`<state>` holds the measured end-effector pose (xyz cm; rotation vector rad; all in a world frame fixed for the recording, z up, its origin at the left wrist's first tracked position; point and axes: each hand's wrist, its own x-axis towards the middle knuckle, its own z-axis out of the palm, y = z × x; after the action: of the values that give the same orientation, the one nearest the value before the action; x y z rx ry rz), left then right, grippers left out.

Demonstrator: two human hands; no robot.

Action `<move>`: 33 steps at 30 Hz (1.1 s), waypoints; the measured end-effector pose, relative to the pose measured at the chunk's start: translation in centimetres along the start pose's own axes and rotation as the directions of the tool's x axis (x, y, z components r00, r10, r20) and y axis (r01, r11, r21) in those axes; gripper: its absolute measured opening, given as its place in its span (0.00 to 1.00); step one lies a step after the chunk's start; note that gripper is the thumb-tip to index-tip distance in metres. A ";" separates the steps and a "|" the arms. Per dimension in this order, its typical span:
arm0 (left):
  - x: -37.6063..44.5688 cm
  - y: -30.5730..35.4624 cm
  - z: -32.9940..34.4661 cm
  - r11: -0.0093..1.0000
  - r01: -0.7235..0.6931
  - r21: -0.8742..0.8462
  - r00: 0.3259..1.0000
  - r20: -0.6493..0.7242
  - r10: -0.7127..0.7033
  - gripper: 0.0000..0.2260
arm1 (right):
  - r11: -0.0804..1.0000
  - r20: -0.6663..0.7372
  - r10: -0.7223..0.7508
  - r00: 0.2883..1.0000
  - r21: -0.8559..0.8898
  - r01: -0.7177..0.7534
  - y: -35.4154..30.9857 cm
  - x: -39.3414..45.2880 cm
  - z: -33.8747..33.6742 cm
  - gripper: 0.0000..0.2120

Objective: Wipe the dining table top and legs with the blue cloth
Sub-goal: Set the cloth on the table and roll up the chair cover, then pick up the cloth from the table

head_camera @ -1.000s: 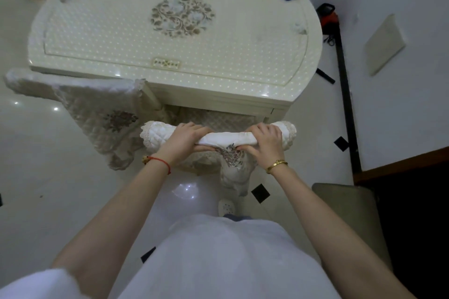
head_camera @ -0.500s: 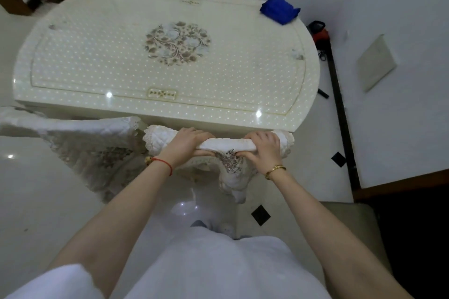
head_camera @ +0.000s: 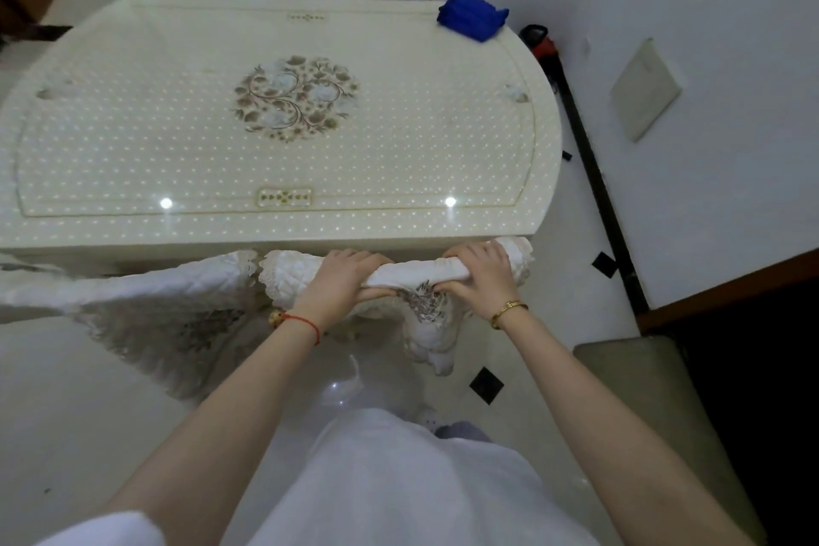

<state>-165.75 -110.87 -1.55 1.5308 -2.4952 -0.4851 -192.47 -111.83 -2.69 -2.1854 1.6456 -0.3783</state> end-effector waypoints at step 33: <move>12.8 29.9 21.8 0.752 0.609 -0.254 0.731 0.547 -0.408 0.08 | -0.172 0.427 0.904 0.018 0.401 -0.900 36.1 -47.5 2.7 0.12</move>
<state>-203.32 -105.75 -11.35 2.0954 -1.9548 -1.5357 -235.58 -74.65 -20.87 -0.0779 2.1733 -0.3383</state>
